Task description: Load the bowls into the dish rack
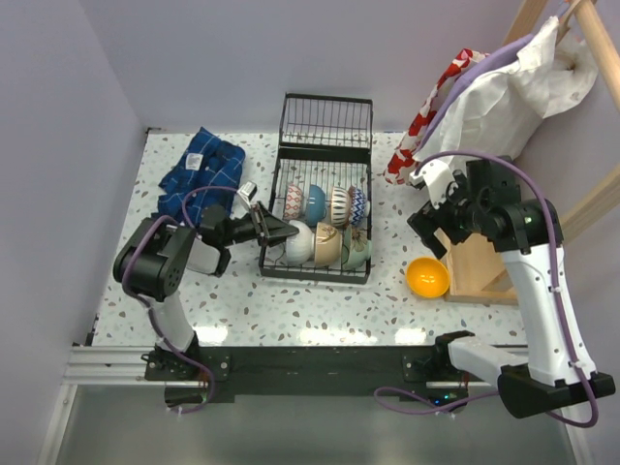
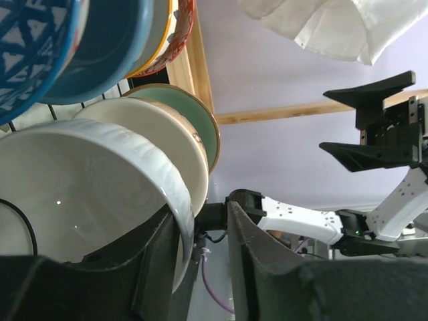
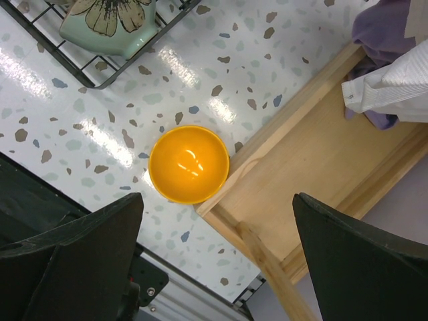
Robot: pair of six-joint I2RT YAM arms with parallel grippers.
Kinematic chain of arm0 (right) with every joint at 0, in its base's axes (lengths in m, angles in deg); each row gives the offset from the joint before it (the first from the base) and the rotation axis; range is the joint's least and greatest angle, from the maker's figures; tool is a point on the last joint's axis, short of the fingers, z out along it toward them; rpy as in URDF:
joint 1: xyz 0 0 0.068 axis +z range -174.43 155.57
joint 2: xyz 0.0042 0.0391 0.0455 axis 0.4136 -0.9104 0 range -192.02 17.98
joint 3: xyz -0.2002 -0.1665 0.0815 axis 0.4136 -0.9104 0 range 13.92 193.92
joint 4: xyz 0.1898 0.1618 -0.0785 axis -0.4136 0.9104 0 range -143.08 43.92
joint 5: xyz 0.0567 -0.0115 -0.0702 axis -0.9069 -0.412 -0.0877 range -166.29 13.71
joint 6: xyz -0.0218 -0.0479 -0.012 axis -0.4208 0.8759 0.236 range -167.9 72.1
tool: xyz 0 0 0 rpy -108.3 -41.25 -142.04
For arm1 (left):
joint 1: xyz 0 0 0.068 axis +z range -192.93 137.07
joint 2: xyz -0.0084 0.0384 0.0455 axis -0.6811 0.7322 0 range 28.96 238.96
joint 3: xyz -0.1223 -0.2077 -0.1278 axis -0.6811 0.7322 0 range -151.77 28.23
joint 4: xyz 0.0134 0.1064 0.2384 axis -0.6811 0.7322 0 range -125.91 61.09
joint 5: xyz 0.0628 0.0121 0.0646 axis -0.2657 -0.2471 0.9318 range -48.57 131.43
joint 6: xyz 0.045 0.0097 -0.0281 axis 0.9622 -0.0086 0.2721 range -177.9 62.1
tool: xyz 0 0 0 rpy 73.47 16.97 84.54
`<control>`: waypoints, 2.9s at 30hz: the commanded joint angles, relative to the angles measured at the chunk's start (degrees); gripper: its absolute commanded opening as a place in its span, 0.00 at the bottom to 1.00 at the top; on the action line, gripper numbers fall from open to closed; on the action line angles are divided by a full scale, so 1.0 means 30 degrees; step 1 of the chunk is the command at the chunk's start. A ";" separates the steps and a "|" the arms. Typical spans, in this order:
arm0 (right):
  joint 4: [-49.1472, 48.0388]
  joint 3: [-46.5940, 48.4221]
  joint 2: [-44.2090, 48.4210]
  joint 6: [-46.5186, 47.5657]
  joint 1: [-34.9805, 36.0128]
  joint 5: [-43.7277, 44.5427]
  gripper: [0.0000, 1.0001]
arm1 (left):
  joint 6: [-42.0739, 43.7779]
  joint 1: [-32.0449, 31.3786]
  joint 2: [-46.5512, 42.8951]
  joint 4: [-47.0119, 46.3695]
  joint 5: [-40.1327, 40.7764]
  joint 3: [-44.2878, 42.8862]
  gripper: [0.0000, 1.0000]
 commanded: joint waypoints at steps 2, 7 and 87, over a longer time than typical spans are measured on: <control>-0.0429 -0.0120 0.0528 0.0119 -0.0020 -0.0199 0.99 | 0.4672 0.0329 -0.2138 0.4024 -0.0262 -0.0760 0.43; -0.0606 -0.0267 0.1024 0.0148 -0.0020 -0.0141 0.99 | 0.8977 0.1234 -0.3893 1.1877 0.0001 -0.2716 0.49; -0.3477 0.3804 0.9112 -0.9520 -0.6465 0.1324 0.99 | 4.2474 -1.9006 0.9315 3.3737 1.3824 -2.7129 0.34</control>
